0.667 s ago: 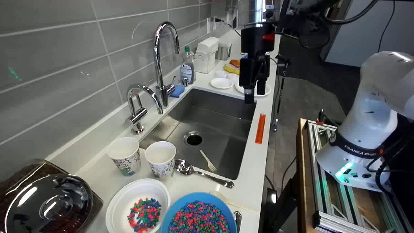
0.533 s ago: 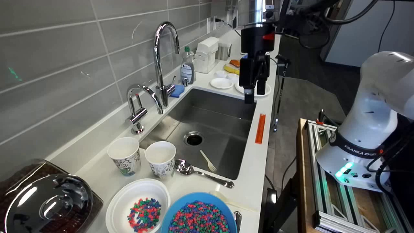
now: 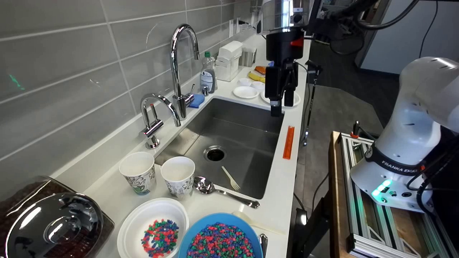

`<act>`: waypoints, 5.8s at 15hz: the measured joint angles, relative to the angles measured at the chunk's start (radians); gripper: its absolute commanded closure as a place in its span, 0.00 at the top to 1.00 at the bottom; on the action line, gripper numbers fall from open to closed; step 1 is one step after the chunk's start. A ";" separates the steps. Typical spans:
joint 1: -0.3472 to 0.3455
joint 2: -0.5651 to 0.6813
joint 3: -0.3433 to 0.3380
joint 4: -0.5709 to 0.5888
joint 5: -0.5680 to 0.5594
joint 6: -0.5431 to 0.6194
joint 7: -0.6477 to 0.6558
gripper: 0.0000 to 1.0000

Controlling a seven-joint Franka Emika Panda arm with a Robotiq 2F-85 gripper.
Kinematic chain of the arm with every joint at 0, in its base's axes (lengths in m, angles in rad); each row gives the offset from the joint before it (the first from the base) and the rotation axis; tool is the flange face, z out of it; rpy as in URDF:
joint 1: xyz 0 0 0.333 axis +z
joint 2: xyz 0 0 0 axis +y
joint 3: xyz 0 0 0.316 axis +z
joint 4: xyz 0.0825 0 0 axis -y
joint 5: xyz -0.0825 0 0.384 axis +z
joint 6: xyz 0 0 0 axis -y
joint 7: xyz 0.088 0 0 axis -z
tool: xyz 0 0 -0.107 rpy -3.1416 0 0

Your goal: Use the silver spoon to put cereal from the blue bowl into the white bowl.

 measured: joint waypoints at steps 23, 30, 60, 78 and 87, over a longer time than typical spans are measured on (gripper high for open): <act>0.067 0.479 0.113 0.016 -0.164 0.611 -0.129 1.00; 0.088 0.478 0.114 -0.067 -0.211 0.802 -0.137 1.00; 0.214 0.763 -0.006 0.062 -0.425 0.962 0.027 0.93; 0.287 0.774 -0.062 0.069 -0.449 0.962 0.058 0.58; 0.293 0.785 -0.067 0.078 -0.459 0.962 0.060 0.28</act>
